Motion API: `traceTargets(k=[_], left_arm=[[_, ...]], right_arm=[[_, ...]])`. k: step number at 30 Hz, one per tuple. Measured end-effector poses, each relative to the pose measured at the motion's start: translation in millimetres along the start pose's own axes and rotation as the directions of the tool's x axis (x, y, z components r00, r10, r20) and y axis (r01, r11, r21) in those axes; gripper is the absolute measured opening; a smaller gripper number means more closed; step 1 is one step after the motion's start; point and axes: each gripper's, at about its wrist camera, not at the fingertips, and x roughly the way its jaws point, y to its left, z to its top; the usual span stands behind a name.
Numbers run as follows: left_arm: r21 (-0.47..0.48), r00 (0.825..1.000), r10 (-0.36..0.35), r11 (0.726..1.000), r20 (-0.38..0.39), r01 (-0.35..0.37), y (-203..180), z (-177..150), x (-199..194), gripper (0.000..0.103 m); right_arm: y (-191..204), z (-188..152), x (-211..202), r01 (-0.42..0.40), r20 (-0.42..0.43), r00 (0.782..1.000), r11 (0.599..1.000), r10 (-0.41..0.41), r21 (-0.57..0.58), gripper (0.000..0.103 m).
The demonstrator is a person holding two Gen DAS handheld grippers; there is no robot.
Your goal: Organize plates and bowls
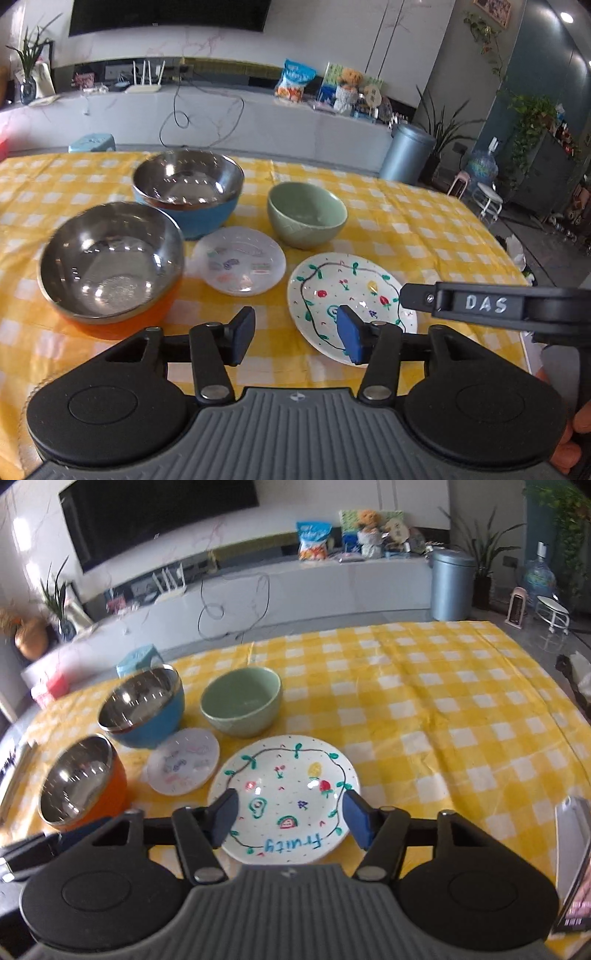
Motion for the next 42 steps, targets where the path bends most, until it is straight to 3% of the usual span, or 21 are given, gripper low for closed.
traceTargets(k=[4,15,17,21,32,38,42], left_arm=[[-0.011,0.999,0.006,1.0,-0.054,-0.006,1,8,22,0.06],[-0.088,0.995,-0.016,0.996,-0.099,0.007,6,8,61,0.06],[-0.094,0.995,-0.022,0.995,-0.1,0.013,6,9,66,0.06],[-0.1,0.994,-0.024,0.995,-0.109,0.013,6,11,73,0.055],[-0.105,0.993,-0.047,0.994,-0.113,0.035,9,11,87,0.042],[-0.108,0.993,-0.057,0.993,-0.104,0.046,10,11,91,0.032],[-0.104,0.994,-0.055,0.994,-0.098,0.045,11,11,92,0.03]], right_arm=[[-21,2,27,-0.023,-0.059,0.998,0.999,0.024,0.023,0.049],[-72,12,48,-0.029,-0.05,0.998,0.988,0.037,0.149,0.045],[-78,12,53,-0.042,-0.062,0.997,0.981,0.055,0.189,0.038],[-83,12,66,-0.075,-0.09,0.991,0.966,0.1,0.248,0.034],[-87,9,79,-0.064,-0.108,0.99,0.961,0.096,0.268,0.021],[-89,10,81,-0.068,-0.102,0.99,0.958,0.099,0.278,0.02],[-88,10,82,-0.072,-0.096,0.99,0.958,0.102,0.278,0.02]])
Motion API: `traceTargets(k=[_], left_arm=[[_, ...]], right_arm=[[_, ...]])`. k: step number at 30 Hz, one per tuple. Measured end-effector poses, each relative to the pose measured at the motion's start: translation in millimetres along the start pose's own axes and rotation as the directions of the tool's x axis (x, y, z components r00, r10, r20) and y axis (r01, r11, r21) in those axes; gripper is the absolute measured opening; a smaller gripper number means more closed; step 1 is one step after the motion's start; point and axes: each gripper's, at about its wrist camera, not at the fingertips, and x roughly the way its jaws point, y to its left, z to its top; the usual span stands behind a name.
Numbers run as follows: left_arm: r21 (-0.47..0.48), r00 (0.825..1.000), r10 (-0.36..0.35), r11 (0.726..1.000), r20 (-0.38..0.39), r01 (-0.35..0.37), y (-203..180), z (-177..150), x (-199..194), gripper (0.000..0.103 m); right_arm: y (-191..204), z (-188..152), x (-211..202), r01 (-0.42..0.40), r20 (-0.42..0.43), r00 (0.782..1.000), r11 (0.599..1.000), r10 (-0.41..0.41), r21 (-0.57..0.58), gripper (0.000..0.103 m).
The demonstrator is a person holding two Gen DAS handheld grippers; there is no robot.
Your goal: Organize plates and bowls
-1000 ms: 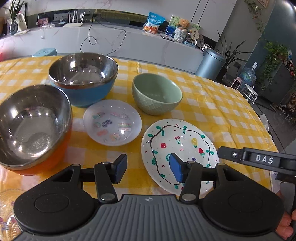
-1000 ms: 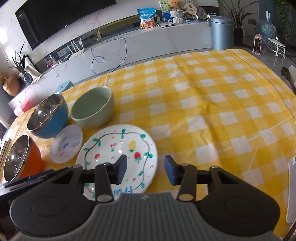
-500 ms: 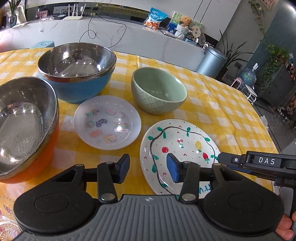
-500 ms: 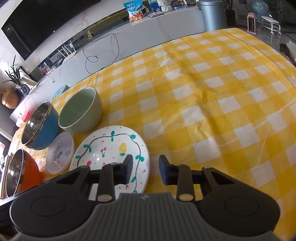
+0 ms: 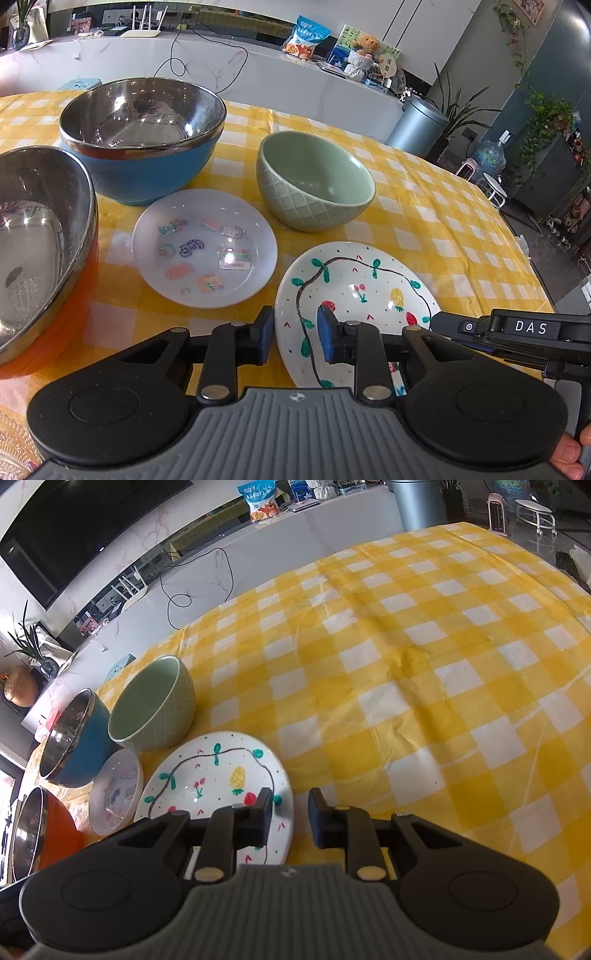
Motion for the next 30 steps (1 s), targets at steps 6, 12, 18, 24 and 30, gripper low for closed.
traceTargets(k=[6,12,18,24,30], left_arm=[[0.009,1.0,0.008,1.0,0.002,-0.008,0,1,1,0.02],[0.023,1.0,0.016,1.0,0.004,-0.016,-1,1,1,0.018],[0.038,1.0,0.021,0.999,0.017,-0.022,-4,0,-4,0.018],[0.05,0.999,0.027,0.998,0.027,-0.028,-5,-5,-18,0.018],[0.055,0.999,0.047,0.997,0.023,-0.048,-2,-14,-34,0.018]], right_arm=[[1,-1,0,0.001,0.002,1.0,1.0,-0.001,-0.006,0.016],[2,-2,2,-0.013,-0.001,1.0,1.0,0.013,0.003,0.011],[0,-2,0,-0.022,-0.013,1.0,0.999,0.023,0.026,0.01],[0,-5,-3,-0.033,-0.037,0.999,0.999,0.035,0.041,0.01],[2,-13,-10,-0.056,-0.057,0.997,0.997,0.058,0.047,0.009]])
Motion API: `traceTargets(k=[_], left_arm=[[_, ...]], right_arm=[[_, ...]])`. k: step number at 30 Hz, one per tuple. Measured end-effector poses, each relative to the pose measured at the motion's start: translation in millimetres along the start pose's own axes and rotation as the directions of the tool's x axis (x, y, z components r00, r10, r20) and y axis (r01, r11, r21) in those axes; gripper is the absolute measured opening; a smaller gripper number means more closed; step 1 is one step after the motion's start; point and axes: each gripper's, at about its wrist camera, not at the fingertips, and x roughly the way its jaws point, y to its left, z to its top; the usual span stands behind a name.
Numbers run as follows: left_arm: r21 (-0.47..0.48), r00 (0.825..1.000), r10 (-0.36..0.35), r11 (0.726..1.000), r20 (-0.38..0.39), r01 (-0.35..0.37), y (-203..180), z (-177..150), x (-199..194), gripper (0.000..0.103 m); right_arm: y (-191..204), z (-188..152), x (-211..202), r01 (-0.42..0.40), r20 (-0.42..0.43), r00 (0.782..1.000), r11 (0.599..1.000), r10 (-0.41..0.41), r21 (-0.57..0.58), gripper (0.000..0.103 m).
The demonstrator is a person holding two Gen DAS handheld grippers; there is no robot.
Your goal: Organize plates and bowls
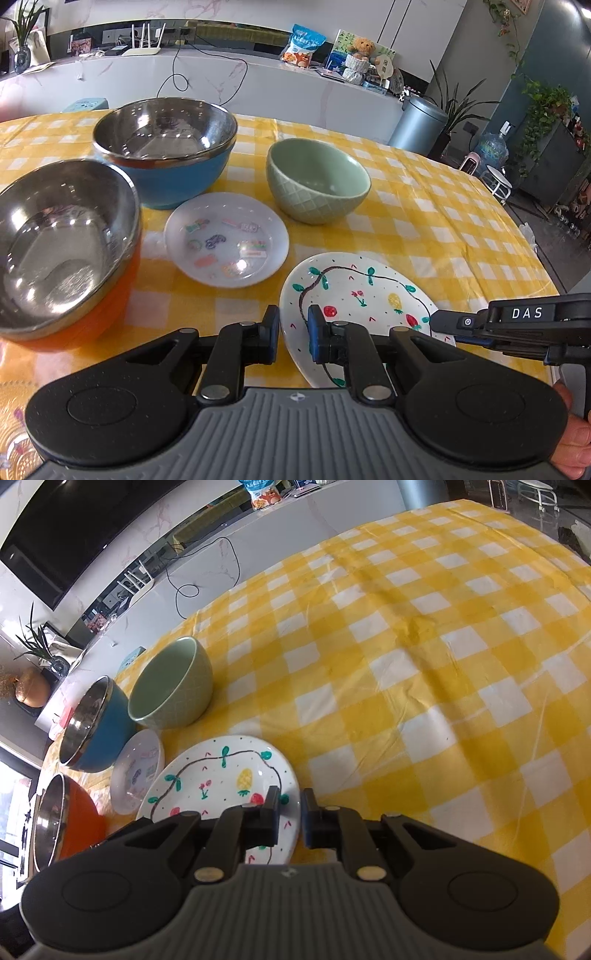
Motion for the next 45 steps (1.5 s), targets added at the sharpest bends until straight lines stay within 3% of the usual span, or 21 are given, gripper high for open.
traceTargets(k=[13,24,36,45], left_arm=[[-0.018,0.999,0.02,1.0,-0.028,-0.02,11,-18,-17,0.018],[-0.04,0.997,0.003,0.999,-0.075,-0.006,17,-20,-12,0.018],[-0.024,0.998,0.003,1.0,-0.059,-0.004,15,-22,-11,0.02],[-0.025,0.999,0.019,0.999,-0.033,-0.02,24,-27,-36,0.02]], right_arm=[[3,-23,-7,-0.041,-0.074,0.996,0.999,0.041,0.003,0.009],[-7,-18,-5,-0.083,-0.11,0.99,0.993,0.092,0.078,0.013],[1,-22,-6,-0.052,-0.092,0.994,0.999,0.051,-0.009,0.008],[8,-34,-14,-0.09,-0.122,0.989,0.996,0.09,0.001,0.008]])
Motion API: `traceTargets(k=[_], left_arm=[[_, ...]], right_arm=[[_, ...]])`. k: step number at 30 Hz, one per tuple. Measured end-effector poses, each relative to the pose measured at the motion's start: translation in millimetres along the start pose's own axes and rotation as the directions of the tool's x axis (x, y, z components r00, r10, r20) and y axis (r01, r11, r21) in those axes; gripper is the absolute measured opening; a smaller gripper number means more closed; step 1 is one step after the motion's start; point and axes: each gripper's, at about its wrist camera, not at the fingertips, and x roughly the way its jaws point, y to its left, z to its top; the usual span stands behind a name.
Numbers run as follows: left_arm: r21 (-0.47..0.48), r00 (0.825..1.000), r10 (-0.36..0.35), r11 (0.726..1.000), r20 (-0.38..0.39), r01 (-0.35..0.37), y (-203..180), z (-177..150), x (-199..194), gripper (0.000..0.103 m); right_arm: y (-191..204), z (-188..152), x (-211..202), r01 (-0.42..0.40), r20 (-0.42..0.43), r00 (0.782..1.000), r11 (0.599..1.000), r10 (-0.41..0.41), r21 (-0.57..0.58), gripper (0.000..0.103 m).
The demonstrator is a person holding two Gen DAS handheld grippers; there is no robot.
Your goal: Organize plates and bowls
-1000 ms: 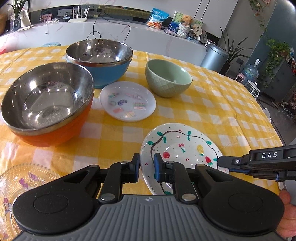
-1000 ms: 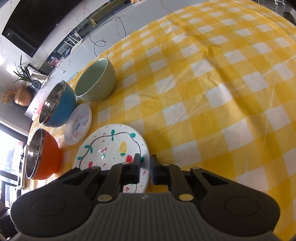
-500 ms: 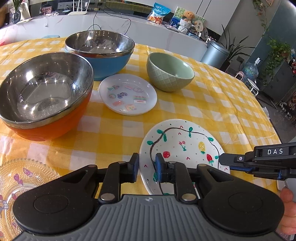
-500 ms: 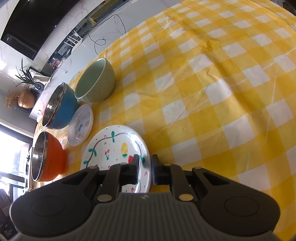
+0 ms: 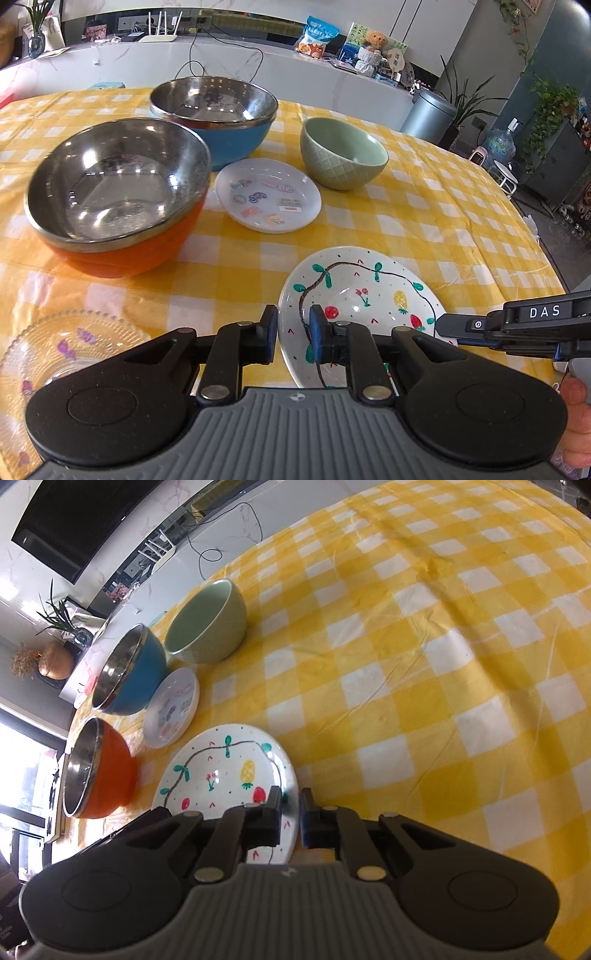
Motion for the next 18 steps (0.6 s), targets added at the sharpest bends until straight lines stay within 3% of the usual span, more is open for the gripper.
traceTargets(k=[8,18], left_arm=[[-0.044,1.0,0.026,0.999,0.015,-0.025,26,-15,-45,0.02],[-0.124,0.992,0.124,0.985,0.005,-0.123,85,-33,-95,0.02]], right_arm=[[26,-20,-6,-0.067,-0.039,0.997,0.997,0.066,-0.029,0.007],[97,-56,10,-0.135,-0.116,0.986,0.98,0.119,-0.143,0.007]])
